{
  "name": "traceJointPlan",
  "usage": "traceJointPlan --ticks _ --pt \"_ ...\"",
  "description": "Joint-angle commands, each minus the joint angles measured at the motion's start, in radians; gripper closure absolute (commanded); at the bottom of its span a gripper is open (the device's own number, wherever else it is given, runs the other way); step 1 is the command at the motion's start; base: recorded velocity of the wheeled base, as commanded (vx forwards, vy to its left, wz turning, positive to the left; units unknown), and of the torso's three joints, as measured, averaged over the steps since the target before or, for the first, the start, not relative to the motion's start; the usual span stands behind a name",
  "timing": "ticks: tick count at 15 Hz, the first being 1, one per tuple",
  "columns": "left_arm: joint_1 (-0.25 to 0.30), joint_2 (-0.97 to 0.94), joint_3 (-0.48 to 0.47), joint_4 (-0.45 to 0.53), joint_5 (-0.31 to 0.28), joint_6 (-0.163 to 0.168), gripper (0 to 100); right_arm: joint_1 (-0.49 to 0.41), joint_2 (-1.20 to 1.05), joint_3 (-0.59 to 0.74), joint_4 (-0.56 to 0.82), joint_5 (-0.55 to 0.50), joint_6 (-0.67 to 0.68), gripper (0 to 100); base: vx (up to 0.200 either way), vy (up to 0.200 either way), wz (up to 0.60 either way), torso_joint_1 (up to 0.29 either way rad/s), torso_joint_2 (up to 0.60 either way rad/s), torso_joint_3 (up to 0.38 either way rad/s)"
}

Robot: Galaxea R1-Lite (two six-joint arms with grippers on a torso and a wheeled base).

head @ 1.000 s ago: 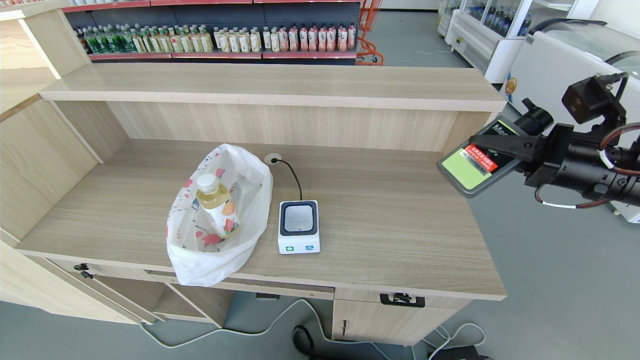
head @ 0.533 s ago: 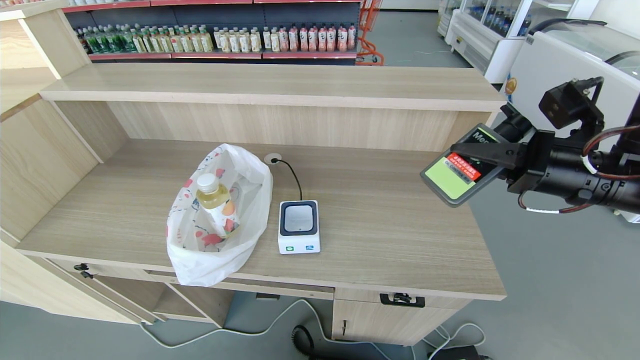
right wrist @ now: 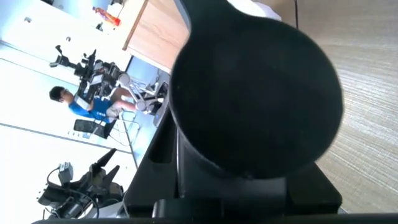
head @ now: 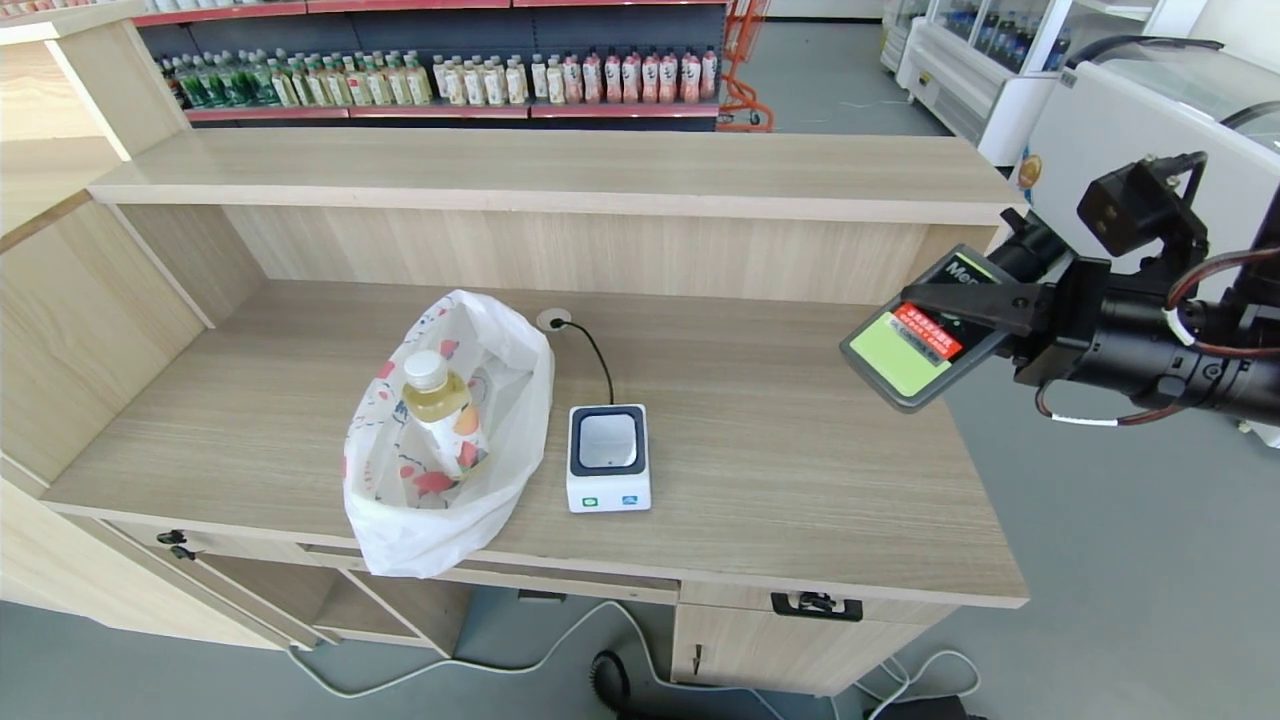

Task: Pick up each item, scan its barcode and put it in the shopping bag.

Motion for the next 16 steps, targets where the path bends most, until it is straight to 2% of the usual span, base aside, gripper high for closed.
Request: traceJointPlan --ticks 1,8,10,14,16 --pt "-0.001 0.000 0.000 0.000 0.000 -0.001 0 0.010 -0.016 0.001 0.012 0.002 0.000 100 0.000 0.200 0.00 0.012 0.01 0.002" --pt "-0.001 0.000 0.000 0.000 0.000 -0.001 0 0.010 0.036 -0.002 0.015 -0.020 -0.015 100 0.000 0.200 0.00 0.003 0.00 0.004" --pt "-0.001 0.000 0.000 0.000 0.000 -0.001 0 0.019 0.080 -0.018 0.016 -0.074 -0.061 100 0.000 0.000 0.00 0.000 0.00 0.000" --pt "-0.001 0.000 0.000 0.000 0.000 0.000 0 0.065 0.177 -0.059 0.032 -0.291 -0.078 100 0.000 0.000 0.00 0.000 0.00 0.000" --pt "-0.001 0.000 0.000 0.000 0.000 0.000 0 0.088 0.194 -0.097 0.088 -0.304 -0.061 100 0.000 0.000 0.00 0.000 0.00 0.000"
